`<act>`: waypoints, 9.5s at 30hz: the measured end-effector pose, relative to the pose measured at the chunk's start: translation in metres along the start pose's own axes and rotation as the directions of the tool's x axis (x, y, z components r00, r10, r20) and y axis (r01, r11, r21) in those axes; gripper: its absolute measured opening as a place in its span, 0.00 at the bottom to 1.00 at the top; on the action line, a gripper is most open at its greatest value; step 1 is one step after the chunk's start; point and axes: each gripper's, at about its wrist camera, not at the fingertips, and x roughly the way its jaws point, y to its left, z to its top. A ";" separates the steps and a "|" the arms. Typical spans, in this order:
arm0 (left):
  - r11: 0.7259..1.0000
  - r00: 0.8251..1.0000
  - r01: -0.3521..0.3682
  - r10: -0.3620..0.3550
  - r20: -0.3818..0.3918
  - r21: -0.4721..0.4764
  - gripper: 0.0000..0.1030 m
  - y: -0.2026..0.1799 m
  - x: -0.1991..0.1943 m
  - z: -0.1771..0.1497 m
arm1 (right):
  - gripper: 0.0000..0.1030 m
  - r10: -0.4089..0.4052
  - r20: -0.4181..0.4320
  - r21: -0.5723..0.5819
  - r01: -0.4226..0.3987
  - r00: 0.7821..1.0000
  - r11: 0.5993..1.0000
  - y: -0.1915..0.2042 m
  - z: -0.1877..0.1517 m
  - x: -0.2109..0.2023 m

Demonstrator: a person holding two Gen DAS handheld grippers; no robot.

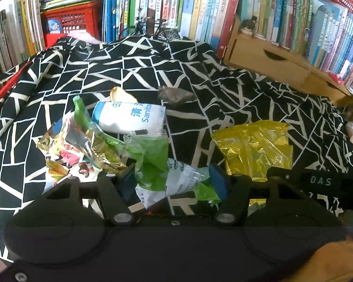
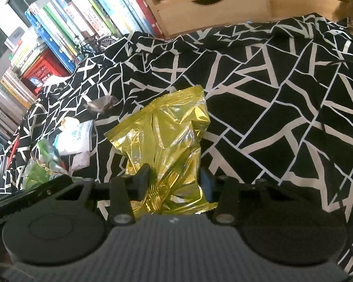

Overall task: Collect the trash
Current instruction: 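Carry the gold bag and green wrapper in both grippers over the black bin, then open both grippers to drop the wrappers into the black bin, then move both grippers back to the wrapper pile on the bed, then grasp the gold candy wrapper with the left gripper while the right grasps the red stick, then carry the gold wrapper and red stick in both grippers over the black bin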

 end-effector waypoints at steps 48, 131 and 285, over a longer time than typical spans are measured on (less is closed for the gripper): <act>0.979 0.991 -0.132 0.131 -0.015 -0.155 0.60 0.161 -0.248 -0.268 | 0.48 0.067 0.022 -0.198 -0.061 0.998 0.978 0.108 -0.258 -0.160; 0.998 0.994 -0.054 0.052 -0.095 -0.021 0.85 0.211 -0.184 -0.307 | 0.78 -0.012 -0.128 -0.679 -0.079 0.992 0.730 0.223 -0.306 -0.074; 0.901 0.951 -0.202 0.086 -0.298 -0.384 0.29 0.199 -0.189 -0.332 | 0.49 0.080 -0.193 -0.804 -0.204 0.978 0.558 0.210 -0.347 -0.111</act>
